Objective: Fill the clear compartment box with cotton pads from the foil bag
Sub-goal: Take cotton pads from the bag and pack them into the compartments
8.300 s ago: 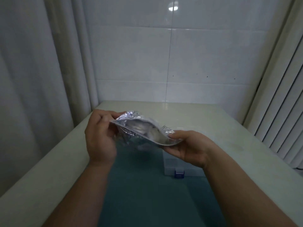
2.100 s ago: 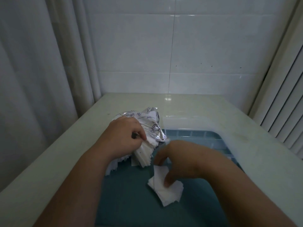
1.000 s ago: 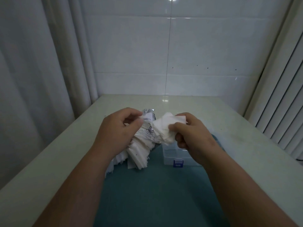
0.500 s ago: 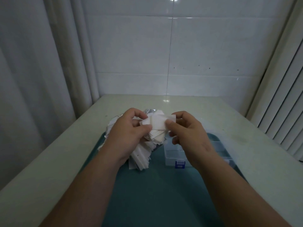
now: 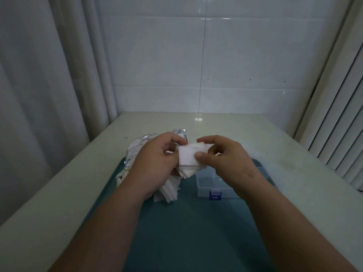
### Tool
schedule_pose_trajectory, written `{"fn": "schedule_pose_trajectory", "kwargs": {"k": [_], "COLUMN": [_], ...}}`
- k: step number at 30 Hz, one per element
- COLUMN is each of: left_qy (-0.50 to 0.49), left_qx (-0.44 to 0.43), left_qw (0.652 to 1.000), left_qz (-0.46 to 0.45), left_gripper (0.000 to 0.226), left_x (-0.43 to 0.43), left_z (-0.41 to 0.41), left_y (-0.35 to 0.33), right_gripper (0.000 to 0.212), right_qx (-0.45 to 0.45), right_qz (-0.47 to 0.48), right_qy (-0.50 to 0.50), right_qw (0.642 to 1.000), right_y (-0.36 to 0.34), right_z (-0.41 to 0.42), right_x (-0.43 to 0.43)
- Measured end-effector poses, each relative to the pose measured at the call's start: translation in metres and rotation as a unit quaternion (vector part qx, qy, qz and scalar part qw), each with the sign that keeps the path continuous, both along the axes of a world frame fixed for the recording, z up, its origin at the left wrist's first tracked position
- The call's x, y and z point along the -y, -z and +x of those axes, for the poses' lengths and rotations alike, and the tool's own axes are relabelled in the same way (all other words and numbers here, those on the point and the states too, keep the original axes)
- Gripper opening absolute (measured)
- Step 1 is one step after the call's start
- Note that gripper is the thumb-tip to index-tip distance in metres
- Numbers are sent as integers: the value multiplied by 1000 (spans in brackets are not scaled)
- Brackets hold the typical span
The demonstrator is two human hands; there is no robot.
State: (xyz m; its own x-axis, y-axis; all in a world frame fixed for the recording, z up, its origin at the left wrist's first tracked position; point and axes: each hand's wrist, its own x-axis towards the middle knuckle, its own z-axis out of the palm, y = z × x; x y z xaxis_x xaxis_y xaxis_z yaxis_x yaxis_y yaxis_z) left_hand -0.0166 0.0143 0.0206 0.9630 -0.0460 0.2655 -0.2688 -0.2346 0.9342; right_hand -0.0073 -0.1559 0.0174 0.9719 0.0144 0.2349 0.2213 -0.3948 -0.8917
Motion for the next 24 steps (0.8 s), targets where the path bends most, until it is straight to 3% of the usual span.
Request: {"fn": "schedule_pose_trajectory", "kwargs": {"k": [3, 9, 12, 17, 24], "left_qy": [5, 55, 36, -13, -26], "left_qx": [-10, -51, -41, -25, -28], "left_qw": [999, 965, 974, 988, 993], "left_qz": [-46, -250, -218, -150, -110], "left_gripper": [25, 18, 33, 38, 41], "left_x": [0, 3, 5, 4, 4], "left_z": [3, 4, 4, 5, 6], "left_y": [3, -2, 1, 4, 5], "right_gripper": [10, 12, 16, 16, 11], "right_qx": [-6, -59, -88, -78, -11], "right_qz": [-9, 144, 223, 120, 189], "right_qy": [-3, 1, -13, -18, 13], "right_qw": [1000, 988, 971, 990, 982], "right_y": [1, -1, -4, -4, -3], "right_z": [-1, -2, -3, -5, -4], "right_x": [0, 1, -1, -4, -4]}}
